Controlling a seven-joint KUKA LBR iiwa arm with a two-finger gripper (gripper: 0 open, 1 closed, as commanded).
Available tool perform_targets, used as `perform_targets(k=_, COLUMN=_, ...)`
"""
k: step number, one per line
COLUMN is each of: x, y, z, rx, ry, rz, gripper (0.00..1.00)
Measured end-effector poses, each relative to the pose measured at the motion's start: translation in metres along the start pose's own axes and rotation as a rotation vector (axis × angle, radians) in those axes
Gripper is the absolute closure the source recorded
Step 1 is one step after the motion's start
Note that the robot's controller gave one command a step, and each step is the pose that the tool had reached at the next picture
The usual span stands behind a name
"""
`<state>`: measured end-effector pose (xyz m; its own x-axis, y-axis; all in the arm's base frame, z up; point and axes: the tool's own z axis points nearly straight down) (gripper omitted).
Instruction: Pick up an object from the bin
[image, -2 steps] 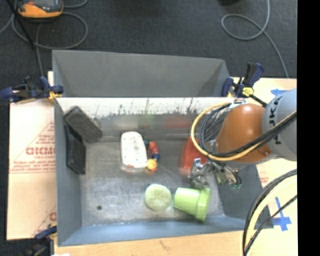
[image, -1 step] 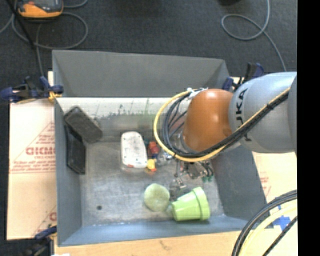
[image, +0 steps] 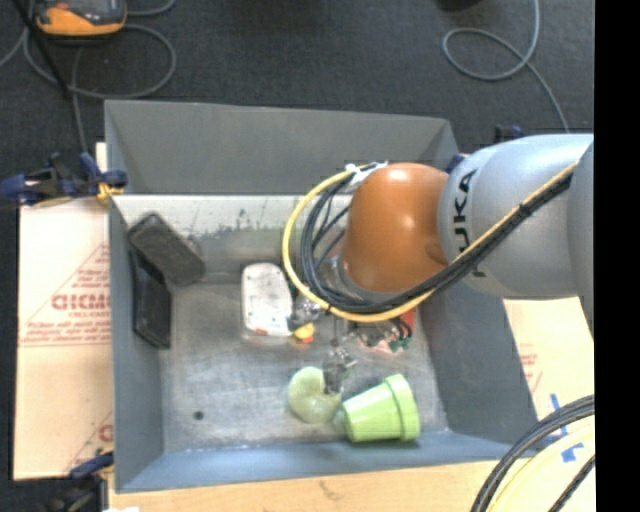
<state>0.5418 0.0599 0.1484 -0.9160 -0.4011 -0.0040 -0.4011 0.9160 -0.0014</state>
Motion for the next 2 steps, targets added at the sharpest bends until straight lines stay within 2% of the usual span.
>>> perform_targets(k=1, x=0.0335, y=-0.0387, z=0.0753, rx=0.0, ry=0.003, rz=-0.232, gripper=1.0)
perform_targets(k=2, x=0.0335, y=-0.0386, z=0.0753, rx=0.0, ry=0.003, rz=-0.233, gripper=1.0)
